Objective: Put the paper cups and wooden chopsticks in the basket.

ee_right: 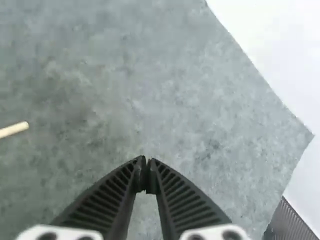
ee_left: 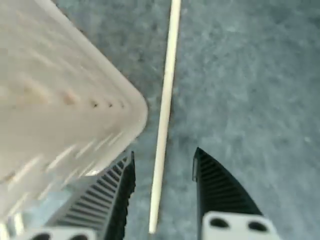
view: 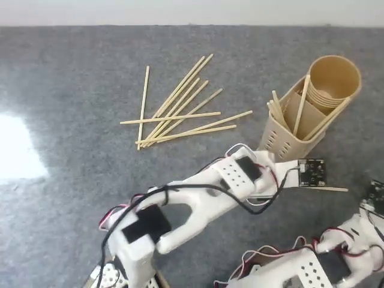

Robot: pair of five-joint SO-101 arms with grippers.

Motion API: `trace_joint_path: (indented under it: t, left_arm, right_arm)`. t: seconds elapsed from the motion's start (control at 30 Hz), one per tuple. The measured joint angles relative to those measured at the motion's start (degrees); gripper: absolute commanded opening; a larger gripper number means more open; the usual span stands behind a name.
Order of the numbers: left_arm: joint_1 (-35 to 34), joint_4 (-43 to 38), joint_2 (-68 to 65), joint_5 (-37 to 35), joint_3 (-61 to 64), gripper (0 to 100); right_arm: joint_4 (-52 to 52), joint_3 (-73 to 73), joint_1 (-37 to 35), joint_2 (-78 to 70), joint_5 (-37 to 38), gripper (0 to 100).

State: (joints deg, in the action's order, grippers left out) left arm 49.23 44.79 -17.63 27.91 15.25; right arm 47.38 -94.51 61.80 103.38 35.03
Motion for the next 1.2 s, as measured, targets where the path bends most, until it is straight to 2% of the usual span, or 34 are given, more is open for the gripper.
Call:
trace_joint_path:
  t: [0.17,0.27,0.53,0.6,0.7,0.83,1.0,1.2]
  left_arm:
    - [0.1,0.1,-4.7,0.0,-3.3,18]
    - [0.1,2.8,-6.9,1.5,-6.7,18]
    - [0.2,18.5,-19.2,2.6,-26.5,17]
    - [0.2,23.5,-23.2,3.6,-33.4,13]
    - [0.5,31.0,-29.1,5.4,-43.8,1]
    - [0.9,39.9,-36.0,5.8,-56.8,1]
    - [1.3,46.9,-43.7,6.2,-68.7,1]
    - [3.0,53.9,-45.9,6.2,-83.4,1]
  right_arm:
    - [-0.6,-0.1,0.7,0.0,0.0,0.8]
    - [-0.6,-0.1,0.7,0.0,0.0,0.8]
    - [-0.6,-0.1,0.7,0.0,0.0,0.8]
    - [-0.6,-0.1,0.7,0.0,0.0,0.8]
    - [-0.6,-0.1,0.7,0.0,0.0,0.8]
    - [-1.0,-0.1,0.5,0.0,0.0,0.8]
    - [-1.0,-0.1,-0.4,0.0,0.0,0.8]
    - [-1.0,-0.1,-1.2,0.0,0.0,0.8]
